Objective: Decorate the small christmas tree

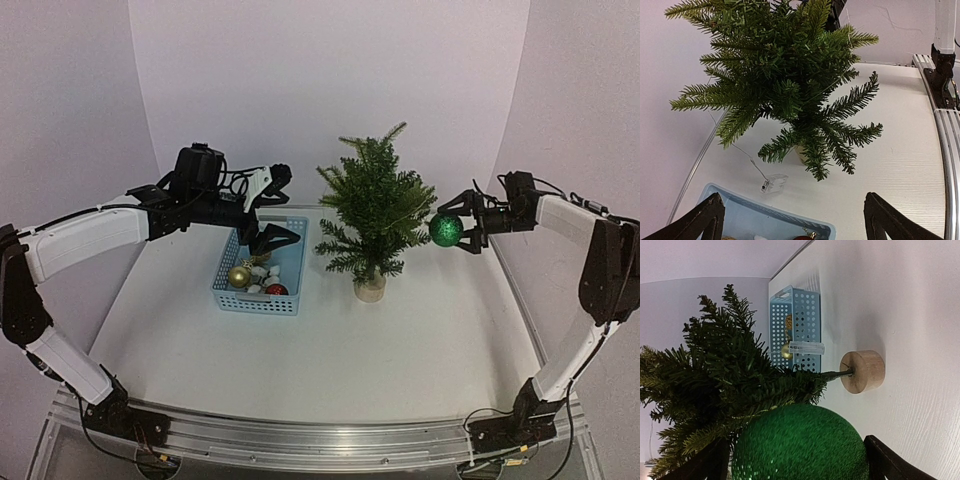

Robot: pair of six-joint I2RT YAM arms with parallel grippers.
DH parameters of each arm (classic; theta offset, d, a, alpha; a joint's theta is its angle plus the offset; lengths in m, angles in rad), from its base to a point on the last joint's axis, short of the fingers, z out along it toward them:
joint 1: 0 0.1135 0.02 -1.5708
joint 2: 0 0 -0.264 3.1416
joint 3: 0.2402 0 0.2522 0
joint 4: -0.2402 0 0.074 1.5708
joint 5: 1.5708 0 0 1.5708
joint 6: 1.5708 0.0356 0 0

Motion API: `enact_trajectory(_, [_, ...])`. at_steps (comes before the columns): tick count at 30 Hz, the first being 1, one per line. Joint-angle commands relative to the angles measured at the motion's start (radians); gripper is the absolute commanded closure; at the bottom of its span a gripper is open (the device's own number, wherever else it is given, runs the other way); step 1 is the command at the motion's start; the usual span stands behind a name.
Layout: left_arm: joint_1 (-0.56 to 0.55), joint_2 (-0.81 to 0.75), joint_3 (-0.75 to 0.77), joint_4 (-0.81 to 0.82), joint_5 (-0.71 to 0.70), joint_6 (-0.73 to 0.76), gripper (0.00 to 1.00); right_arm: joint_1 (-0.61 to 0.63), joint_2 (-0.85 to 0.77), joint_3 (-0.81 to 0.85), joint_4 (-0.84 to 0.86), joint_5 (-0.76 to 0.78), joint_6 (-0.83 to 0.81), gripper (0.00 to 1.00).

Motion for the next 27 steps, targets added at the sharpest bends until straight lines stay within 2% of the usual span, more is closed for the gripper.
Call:
enact_trajectory(1, [-0.004, -0.032, 0.012, 0.036, -0.005, 0.021, 0.04, 0.006, 0.012, 0.046, 0.016, -0.023, -0.013, 0.07])
enact_trajectory(16, [-0.004, -0.024, 0.033, 0.03, -0.035, 0.012, 0.04, 0.006, 0.003, 0.08, 0.015, 0.008, -0.021, 0.03])
enact_trajectory(21, [0.037, 0.036, 0.128, -0.115, -0.094, -0.061, 0.04, 0.006, -0.035, 0.119, 0.014, 0.058, -0.024, 0.02])
enact_trajectory(24, [0.106, 0.063, 0.171, -0.196, -0.061, -0.111, 0.06, 0.005, -0.071, 0.154, 0.014, 0.12, -0.037, 0.02])
enact_trajectory(27, [0.149, 0.062, 0.171, -0.266, -0.026, -0.074, 0.07, 0.003, -0.105, 0.188, 0.015, 0.193, -0.04, 0.02])
